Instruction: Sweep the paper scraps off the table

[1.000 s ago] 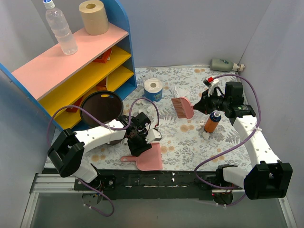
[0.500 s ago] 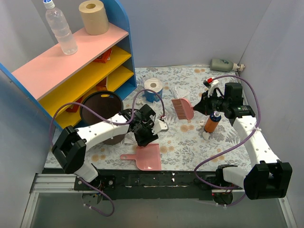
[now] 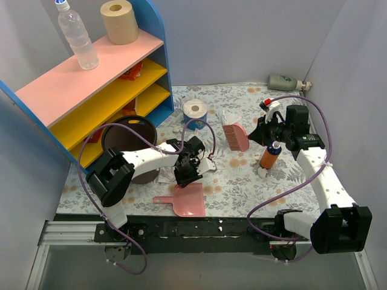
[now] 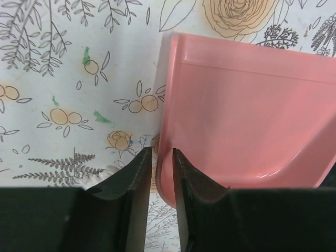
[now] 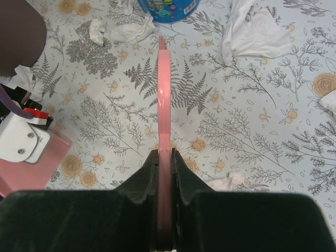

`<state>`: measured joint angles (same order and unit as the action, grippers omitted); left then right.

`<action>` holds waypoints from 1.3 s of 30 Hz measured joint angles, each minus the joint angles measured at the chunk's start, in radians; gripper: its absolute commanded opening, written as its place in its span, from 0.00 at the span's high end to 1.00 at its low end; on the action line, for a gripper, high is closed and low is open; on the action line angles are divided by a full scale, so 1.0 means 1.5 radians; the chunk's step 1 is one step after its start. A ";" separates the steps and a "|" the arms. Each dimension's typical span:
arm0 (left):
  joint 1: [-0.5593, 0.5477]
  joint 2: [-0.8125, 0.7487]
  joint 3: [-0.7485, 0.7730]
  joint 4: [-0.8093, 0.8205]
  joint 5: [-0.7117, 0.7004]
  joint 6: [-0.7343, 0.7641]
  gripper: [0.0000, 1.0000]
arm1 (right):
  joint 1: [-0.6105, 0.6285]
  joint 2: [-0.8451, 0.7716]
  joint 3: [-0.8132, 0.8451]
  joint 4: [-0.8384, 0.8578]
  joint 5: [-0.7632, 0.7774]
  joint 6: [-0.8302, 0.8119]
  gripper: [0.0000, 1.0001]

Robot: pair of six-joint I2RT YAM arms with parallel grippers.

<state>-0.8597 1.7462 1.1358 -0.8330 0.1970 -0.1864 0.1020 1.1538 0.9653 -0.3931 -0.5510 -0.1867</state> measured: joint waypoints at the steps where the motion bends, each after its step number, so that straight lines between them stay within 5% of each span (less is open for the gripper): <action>1: 0.000 0.000 0.003 0.000 0.000 -0.001 0.87 | 0.000 0.000 0.000 0.000 0.002 0.000 0.99; 6: 0.000 0.001 0.009 0.002 -0.003 -0.014 1.00 | 0.000 0.000 0.000 0.000 0.007 0.000 0.99; 23: 0.030 0.049 0.074 0.013 -0.020 -0.101 0.97 | 0.011 0.070 0.121 -0.035 0.210 -0.055 0.99; 26: 0.037 0.054 0.090 0.017 -0.020 -0.111 0.87 | 0.011 0.090 0.135 -0.031 0.263 -0.055 0.99; 27: 0.038 0.057 0.096 0.016 -0.019 -0.114 0.74 | 0.011 0.102 0.143 -0.030 0.285 -0.055 0.99; 31: 0.038 0.074 0.115 0.017 -0.016 -0.124 0.52 | 0.011 0.150 0.171 -0.002 0.369 -0.072 0.99; 39: 0.043 0.048 0.118 0.020 -0.005 -0.132 0.39 | 0.011 0.274 0.240 0.081 0.502 -0.160 0.99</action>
<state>-0.7952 1.8183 1.3125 -0.8032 0.1898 -0.3843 0.1192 1.5650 1.3251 -0.2710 0.2012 -0.4263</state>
